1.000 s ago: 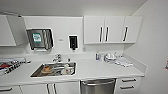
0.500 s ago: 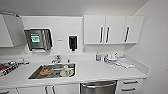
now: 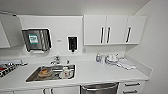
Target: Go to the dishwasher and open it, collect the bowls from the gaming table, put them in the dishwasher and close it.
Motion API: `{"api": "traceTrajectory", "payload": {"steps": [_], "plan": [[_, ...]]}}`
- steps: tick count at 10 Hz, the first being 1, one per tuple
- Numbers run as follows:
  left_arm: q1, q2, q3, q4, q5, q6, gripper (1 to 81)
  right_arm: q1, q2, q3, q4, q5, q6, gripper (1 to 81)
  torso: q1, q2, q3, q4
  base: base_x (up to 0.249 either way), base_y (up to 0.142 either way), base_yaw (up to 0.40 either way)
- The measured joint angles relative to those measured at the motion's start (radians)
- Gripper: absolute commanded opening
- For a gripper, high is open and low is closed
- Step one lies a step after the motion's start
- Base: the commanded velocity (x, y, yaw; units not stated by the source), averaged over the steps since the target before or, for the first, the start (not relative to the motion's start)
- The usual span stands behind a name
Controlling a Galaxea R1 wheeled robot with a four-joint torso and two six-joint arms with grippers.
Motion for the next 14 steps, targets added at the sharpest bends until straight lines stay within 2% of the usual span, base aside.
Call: {"api": "traceTrajectory", "payload": {"steps": [10,14], "plan": [[0.0,0.0,0.0,0.0,0.0,0.0,81.1,0.001,-0.002,0.0,0.0,0.002,0.0,81.1,0.0,0.0,0.0,0.0,0.083,0.055,0.0],[0.0,0.0,0.0,0.0,0.0,0.0,81.1,0.0,0.0,0.0,0.0,0.0,0.0,81.1,0.0,0.0,0.0,0.0,0.083,0.0,0.0]]}}
